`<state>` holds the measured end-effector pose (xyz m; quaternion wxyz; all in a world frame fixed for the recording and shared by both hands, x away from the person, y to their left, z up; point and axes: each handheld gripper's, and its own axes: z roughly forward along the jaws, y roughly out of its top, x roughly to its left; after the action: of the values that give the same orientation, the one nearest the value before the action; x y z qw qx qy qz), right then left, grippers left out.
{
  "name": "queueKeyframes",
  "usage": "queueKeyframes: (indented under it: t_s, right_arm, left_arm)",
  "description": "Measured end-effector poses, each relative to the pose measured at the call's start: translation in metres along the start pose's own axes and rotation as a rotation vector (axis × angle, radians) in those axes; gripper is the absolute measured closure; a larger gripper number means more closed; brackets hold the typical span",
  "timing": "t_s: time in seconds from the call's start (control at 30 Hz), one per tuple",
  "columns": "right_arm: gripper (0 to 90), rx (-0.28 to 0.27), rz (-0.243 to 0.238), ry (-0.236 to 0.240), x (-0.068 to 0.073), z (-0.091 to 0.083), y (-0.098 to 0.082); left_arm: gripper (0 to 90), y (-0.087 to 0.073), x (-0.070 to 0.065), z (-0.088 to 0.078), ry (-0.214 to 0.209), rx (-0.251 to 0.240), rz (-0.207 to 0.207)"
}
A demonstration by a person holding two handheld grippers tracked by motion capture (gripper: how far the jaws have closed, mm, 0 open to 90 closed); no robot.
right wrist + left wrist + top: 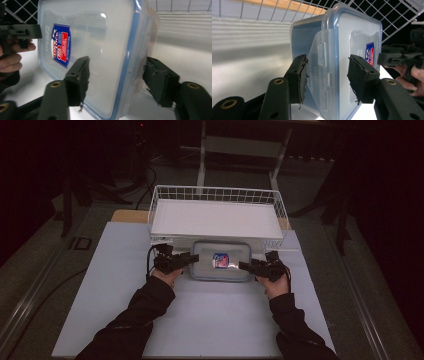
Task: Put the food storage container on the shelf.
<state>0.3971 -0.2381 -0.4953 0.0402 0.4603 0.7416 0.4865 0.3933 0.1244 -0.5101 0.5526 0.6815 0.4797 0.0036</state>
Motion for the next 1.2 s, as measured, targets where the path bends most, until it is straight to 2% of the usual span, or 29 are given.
queueKeyframes:
  t_s: [0.1,0.2,0.23,0.3,0.47,0.5,0.57,0.6,0.67,0.8,0.83,0.87,0.9,0.97,1.13,1.2]
  right_arm:
    - [33.2,-0.029,0.019,0.000,-0.002,0.004,-0.001]
    - [35.5,-0.053,-0.002,-0.047,0.002,0.004,0.001]
    - [34.7,-0.054,-0.019,-0.059,0.004,0.005,0.002]
    - [32.7,-0.056,-0.012,-0.072,0.004,0.006,0.003]
    - [30.7,-0.057,-0.001,-0.086,0.006,0.009,0.005]
    - [30.9,-0.063,-0.010,-0.093,0.007,0.009,0.004]
    - [31.3,-0.068,-0.021,-0.115,0.010,0.008,0.003]
    - [31.3,-0.071,-0.029,-0.121,0.011,0.007,0.003]
    - [31.2,-0.079,-0.040,-0.132,0.012,0.004,0.003]
    - [31.2,-0.086,-0.062,-0.144,0.015,-0.003,0.001]
    - [31.3,-0.089,-0.066,-0.142,0.016,-0.004,0.000]
    - [31.5,-0.091,-0.070,-0.139,0.017,-0.006,-0.001]
    - [32.1,-0.092,-0.075,-0.137,0.018,-0.008,-0.002]
    - [34.2,-0.101,-0.082,-0.119,0.023,-0.013,-0.006]
    - [38.6,-0.121,-0.140,-0.094,0.039,-0.023,-0.013]
    - [41.8,-0.125,-0.142,-0.072,0.043,-0.025,-0.016]
  left_arm:
    - [47.5,0.000,0.002,0.002,0.006,-0.009,-0.004]
    - [50.2,0.001,0.001,0.001,0.042,-0.015,0.018]
    - [51.2,0.001,0.001,0.002,0.058,-0.007,0.013]
    - [50.2,0.001,0.004,0.003,0.042,-0.010,-0.007]
    - [46.3,0.002,0.000,0.006,0.067,-0.006,0.032]
    - [46.0,0.003,-0.002,0.006,0.077,-0.007,0.030]
    - [41.4,0.004,-0.003,0.005,0.070,-0.014,0.036]
    - [40.9,0.004,-0.004,0.004,0.074,-0.020,0.052]
    - [37.8,0.004,-0.008,0.000,0.076,-0.020,0.047]
    - [37.8,0.002,-0.014,-0.005,0.087,-0.017,0.052]
    - [37.7,0.001,-0.016,-0.007,0.072,-0.015,0.034]
    - [35.7,0.000,-0.017,-0.008,0.063,-0.012,0.045]
    - [34.9,-0.002,-0.018,-0.011,0.055,-0.007,0.074]
    - [31.1,-0.005,-0.020,-0.015,0.010,-0.001,0.096]
    - [27.0,-0.012,-0.026,-0.025,-0.014,-0.007,0.115]
    - [22.5,-0.015,-0.030,-0.028,-0.021,0.007,0.125]
